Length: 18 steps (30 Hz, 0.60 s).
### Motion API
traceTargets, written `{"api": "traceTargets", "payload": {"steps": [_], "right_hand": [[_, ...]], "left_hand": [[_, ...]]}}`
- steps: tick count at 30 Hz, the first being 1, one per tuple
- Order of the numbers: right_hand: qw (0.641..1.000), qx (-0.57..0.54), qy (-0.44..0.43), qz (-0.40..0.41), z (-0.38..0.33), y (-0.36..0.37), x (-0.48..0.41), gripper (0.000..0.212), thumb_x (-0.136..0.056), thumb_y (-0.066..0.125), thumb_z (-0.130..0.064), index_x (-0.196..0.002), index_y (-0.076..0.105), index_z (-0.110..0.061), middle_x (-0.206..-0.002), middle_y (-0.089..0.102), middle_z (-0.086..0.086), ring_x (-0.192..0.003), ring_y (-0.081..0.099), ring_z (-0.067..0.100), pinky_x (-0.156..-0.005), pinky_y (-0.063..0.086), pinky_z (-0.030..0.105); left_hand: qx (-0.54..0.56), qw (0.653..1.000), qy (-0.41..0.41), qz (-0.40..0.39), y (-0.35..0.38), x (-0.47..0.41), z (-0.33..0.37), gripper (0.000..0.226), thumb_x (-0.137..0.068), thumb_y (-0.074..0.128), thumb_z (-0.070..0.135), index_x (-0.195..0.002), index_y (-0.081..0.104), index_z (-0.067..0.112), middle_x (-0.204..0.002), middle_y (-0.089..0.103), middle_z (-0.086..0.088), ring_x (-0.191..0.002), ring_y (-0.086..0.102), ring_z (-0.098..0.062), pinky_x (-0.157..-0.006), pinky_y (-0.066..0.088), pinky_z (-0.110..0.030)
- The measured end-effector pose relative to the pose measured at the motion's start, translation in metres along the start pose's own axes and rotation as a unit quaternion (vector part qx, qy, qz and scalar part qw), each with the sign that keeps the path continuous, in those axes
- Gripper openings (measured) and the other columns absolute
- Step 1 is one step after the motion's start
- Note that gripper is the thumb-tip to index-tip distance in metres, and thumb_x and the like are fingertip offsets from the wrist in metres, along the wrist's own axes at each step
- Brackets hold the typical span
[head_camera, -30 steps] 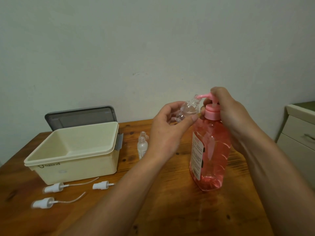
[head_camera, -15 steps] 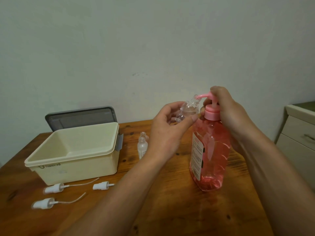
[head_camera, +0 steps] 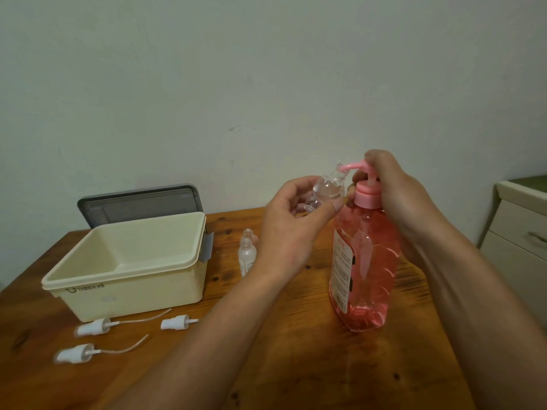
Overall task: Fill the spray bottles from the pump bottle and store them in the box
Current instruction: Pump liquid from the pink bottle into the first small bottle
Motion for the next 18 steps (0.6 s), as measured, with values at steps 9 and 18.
{"api": "traceTargets", "payload": {"steps": [9,18], "right_hand": [[1.000,-0.003,-0.006,-0.001,0.0004,0.0010,-0.0011,0.037,-0.092,0.044,-0.050,-0.079,0.062,-0.019,-0.063,0.066,-0.002,-0.062,0.059,0.019,-0.067,0.046,0.038],[1.000,-0.006,-0.004,-0.007,0.0002,0.0018,-0.0009,0.036,-0.092,0.043,-0.047,-0.081,0.061,-0.018,-0.063,0.064,-0.001,-0.063,0.056,0.020,-0.066,0.043,0.040]], "left_hand": [[-0.010,1.000,0.007,0.001,-0.0013,-0.0007,-0.0002,0.039,-0.081,0.077,0.018,-0.116,0.061,0.021,-0.111,0.068,0.004,-0.100,0.065,-0.014,-0.084,0.056,-0.021],[-0.011,1.000,0.010,-0.001,-0.0012,-0.0004,0.0008,0.037,-0.080,0.077,0.019,-0.113,0.060,0.025,-0.109,0.068,0.007,-0.096,0.065,-0.010,-0.080,0.055,-0.015]]}}
Point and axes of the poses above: each hand's wrist, its own x-axis away from the middle knuckle, its own y-axis out of the palm, z = x × y, the point moved 10 cm from there along -x, towards the middle knuckle
